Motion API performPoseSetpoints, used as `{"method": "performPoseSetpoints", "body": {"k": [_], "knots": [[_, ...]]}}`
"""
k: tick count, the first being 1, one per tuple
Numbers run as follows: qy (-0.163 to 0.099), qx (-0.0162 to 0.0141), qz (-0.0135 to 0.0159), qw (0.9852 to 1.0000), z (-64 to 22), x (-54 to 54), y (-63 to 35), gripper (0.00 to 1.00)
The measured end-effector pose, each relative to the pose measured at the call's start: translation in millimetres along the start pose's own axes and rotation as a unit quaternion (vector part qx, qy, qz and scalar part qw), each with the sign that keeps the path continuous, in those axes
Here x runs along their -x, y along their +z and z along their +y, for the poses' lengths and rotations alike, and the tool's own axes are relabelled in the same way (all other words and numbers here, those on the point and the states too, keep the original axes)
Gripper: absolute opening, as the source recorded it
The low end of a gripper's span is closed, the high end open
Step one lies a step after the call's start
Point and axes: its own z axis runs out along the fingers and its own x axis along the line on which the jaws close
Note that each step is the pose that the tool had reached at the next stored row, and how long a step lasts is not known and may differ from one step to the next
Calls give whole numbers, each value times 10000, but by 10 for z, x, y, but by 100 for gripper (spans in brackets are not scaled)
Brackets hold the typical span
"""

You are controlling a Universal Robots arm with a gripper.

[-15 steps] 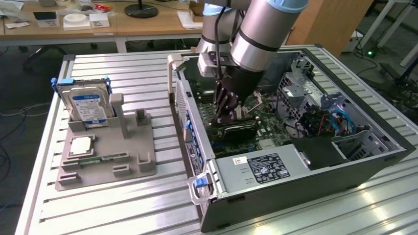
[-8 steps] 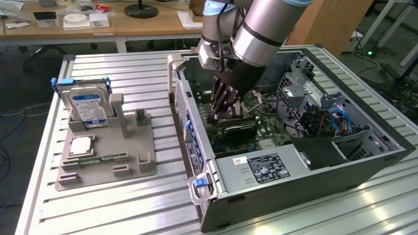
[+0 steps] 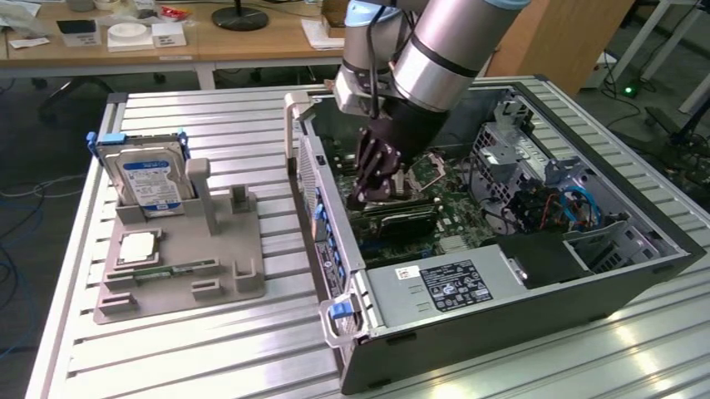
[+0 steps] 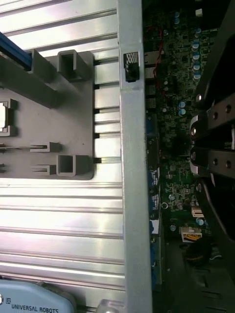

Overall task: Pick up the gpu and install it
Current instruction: 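Press down on the gpu until it lock into place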

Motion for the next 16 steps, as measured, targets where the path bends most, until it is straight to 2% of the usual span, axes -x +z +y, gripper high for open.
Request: {"method": "performPoseSetpoints", "body": {"k": [2,5,7,13,16], "knots": [[2,62,2,10000,1,0,1,11],[4,132,6,9999,2,0,1,11],[5,160,8,9999,12,-1,4,11],[4,187,9,9998,28,-3,55,11],[5,189,9,9998,21,-4,96,11]]}}
